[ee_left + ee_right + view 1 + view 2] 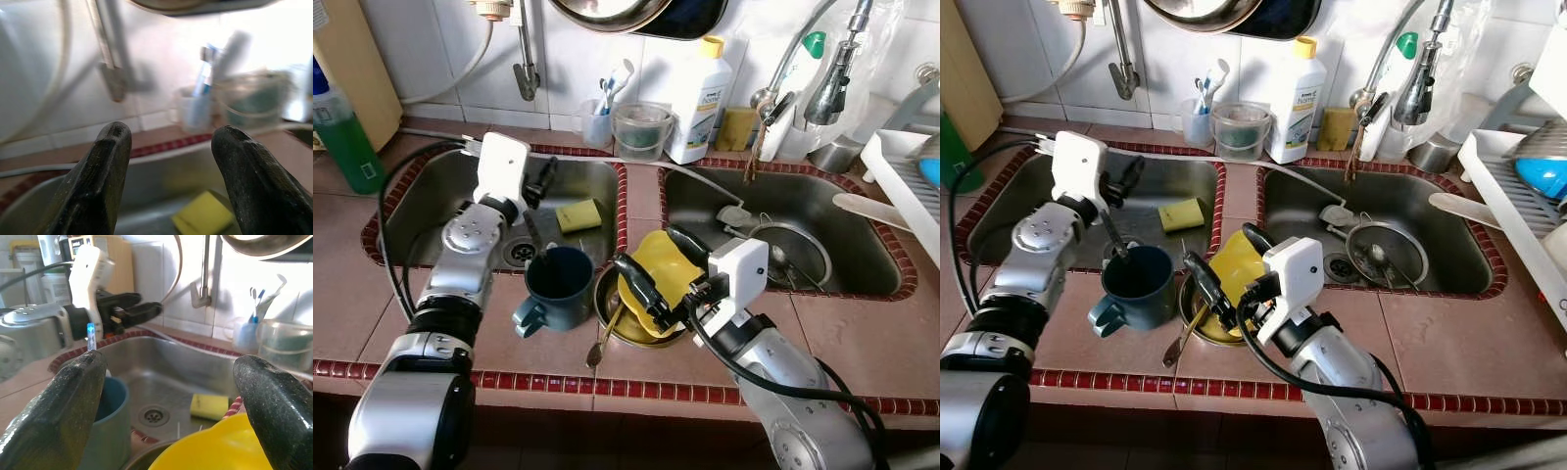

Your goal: Kitchen organization

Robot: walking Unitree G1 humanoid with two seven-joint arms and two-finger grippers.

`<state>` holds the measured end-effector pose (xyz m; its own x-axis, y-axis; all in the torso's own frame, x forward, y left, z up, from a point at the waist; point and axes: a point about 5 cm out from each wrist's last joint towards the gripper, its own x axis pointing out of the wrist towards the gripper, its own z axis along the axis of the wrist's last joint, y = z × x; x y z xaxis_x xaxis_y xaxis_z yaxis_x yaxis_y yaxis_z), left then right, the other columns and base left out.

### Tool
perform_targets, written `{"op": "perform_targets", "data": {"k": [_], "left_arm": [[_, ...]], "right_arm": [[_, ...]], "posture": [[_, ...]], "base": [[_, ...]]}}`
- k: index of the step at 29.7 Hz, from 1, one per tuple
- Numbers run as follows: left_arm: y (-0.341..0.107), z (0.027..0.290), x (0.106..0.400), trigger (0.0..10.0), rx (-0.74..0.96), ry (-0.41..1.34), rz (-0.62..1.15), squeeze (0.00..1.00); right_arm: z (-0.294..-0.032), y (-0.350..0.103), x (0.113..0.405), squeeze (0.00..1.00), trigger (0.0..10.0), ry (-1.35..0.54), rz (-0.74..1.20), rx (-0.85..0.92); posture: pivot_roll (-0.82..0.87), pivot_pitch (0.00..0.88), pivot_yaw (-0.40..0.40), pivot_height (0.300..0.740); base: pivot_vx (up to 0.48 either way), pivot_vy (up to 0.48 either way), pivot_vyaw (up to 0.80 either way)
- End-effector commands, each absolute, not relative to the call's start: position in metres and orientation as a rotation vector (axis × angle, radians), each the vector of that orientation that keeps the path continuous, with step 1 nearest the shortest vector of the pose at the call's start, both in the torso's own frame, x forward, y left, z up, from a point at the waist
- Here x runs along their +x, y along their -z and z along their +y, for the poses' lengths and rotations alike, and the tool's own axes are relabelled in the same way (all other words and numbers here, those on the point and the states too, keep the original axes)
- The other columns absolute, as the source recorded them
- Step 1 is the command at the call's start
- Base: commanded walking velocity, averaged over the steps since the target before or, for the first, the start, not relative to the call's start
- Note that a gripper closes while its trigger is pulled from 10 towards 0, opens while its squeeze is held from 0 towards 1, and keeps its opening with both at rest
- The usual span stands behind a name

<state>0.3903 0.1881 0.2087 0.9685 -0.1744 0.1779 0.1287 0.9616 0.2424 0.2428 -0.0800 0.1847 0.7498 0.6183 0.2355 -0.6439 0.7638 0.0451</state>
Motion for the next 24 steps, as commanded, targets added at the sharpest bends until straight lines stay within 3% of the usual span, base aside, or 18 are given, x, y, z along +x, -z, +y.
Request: {"op": "perform_targets", "data": {"k": [1,13,16,24], "left_arm": [[-0.208,0.196,0.387,10.0,0.228,0.12,-0.197,0.0],[-0.223,0.208,0.373,10.0,0.173,0.018,-0.27,0.0],[-0.231,0.202,0.363,10.0,0.137,0.035,-0.321,0.0],[-0.225,0.193,0.334,10.0,0.132,0.209,-0.257,0.0]], "right_arm": [[-0.082,-0.186,0.247,0.0,10.0,-0.66,-0.239,0.115],[-0.09,-0.191,0.264,0.0,10.0,-0.517,-0.313,0.108],[-0.092,-0.19,0.267,0.0,10.0,-0.5,-0.325,0.104],[-0.096,-0.189,0.272,0.0,10.0,-0.481,-0.342,0.085]], "posture": [[-0.2,0.042,-0.05,0.74],[-0.16,0.019,-0.03,0.74],[-0.15,0.01,-0.027,0.74],[-0.14,0.009,-0.029,0.74]], "base": [[0.0,0.0,0.0],[0.0,0.0,0.0],[0.0,0.0,0.0],[0.0,0.0,0.0]]}}
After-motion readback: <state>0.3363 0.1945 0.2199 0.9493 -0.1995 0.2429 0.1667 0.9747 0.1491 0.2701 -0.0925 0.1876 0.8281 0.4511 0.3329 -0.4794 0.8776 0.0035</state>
